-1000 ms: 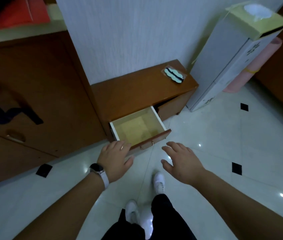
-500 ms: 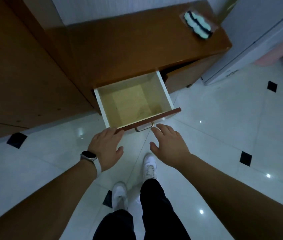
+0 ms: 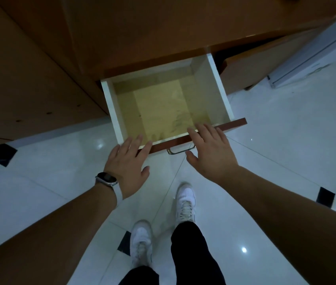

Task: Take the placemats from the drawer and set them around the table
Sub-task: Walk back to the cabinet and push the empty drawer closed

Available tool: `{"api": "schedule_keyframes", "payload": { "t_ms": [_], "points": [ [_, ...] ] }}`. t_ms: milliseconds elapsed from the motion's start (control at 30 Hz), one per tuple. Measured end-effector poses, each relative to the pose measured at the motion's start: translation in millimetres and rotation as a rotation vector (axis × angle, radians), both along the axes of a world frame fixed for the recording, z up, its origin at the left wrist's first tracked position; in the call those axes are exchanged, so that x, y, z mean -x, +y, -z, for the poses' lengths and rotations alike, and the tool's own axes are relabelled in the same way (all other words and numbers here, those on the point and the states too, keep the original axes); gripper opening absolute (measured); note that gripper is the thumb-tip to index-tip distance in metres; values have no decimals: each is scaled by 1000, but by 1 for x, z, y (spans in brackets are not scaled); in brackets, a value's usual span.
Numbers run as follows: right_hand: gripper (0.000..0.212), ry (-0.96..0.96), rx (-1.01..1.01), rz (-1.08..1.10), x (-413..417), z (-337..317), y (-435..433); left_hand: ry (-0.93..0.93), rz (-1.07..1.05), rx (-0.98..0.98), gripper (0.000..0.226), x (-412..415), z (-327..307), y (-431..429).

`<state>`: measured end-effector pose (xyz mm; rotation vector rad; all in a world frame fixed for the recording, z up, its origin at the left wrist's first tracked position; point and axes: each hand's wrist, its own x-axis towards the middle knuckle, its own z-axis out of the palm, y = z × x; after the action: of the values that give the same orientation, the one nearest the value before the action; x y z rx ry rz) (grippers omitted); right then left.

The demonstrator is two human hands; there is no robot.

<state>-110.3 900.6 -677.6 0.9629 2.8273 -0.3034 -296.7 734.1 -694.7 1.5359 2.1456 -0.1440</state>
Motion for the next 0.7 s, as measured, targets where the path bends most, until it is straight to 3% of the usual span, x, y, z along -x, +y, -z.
{"api": "schedule_keyframes", "payload": {
  "t_ms": [300, 700],
  "points": [
    [60, -24, -38, -57, 7, 43, 18, 83, -9, -127, 53, 10, 26, 8],
    [62, 53, -124, -114, 23, 54, 43, 148, 11, -216, 58, 31, 23, 23]
  ]
}}
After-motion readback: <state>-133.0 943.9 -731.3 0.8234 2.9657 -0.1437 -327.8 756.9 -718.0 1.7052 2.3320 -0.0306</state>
